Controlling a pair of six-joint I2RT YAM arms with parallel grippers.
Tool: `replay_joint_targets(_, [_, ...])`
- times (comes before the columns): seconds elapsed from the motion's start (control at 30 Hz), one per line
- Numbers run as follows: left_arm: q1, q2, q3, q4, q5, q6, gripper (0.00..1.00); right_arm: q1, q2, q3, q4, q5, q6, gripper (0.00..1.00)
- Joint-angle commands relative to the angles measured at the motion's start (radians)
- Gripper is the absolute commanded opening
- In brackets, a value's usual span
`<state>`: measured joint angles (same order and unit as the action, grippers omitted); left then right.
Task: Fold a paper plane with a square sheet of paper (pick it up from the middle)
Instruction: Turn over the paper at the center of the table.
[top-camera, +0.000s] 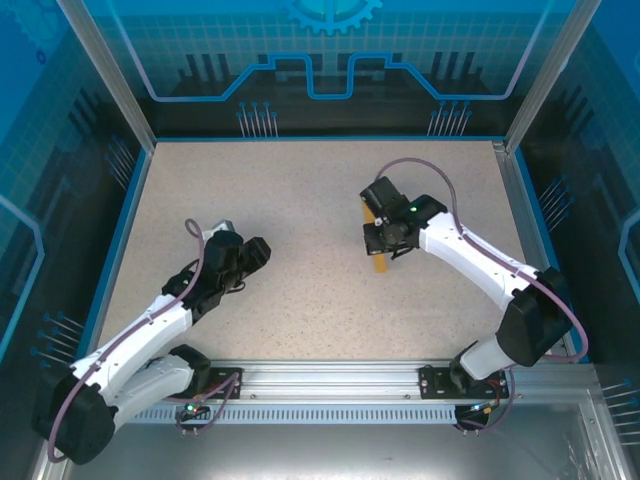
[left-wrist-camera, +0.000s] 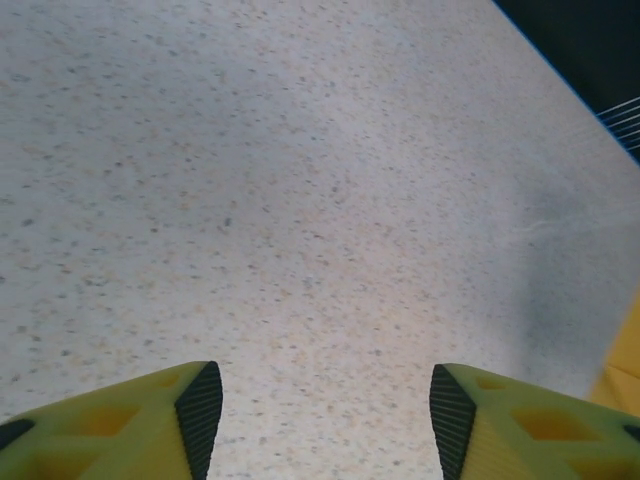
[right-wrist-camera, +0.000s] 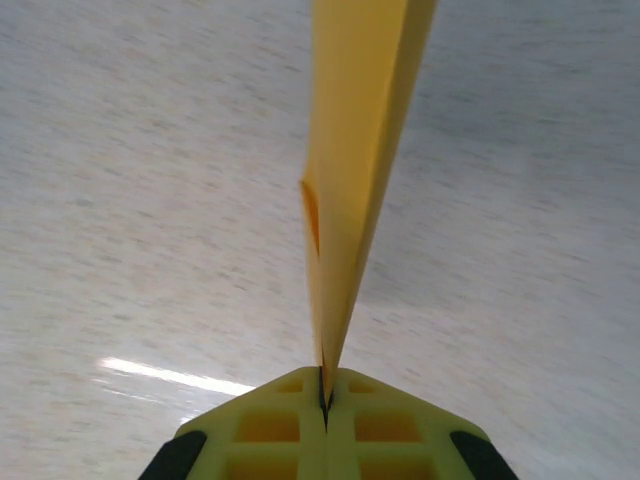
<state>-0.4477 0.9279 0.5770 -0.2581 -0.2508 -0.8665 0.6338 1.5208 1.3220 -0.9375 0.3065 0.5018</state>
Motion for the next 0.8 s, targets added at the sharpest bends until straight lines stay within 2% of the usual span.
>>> replay_joint_targets(0.0, [0.007, -0.016, -0.017, -0.043, -0.046, -0.011, 0.62, 0.073, 0.067, 0.083, -0.304, 0.318, 0.008, 0.02])
replay_joint_targets(0.13, [0.007, -0.018, -0.017, -0.042, -0.047, -0.016, 0.64, 0.129, 0.148, 0.149, -0.366, 0.373, 0.09, 0.02])
replay_joint_targets(0.4, [0.009, -0.032, -0.021, -0.056, -0.053, -0.021, 0.65, 0.23, 0.405, 0.275, -0.416, 0.344, 0.196, 0.04])
replay_joint_targets(0.67, [0.012, -0.049, -0.029, -0.072, -0.056, -0.035, 0.66, 0.296, 0.586, 0.376, -0.307, 0.143, 0.203, 0.1])
replay_joint_targets(0.77, [0.014, -0.052, -0.029, -0.074, -0.049, -0.038, 0.66, 0.302, 0.589, 0.375, -0.218, 0.019, 0.185, 0.13])
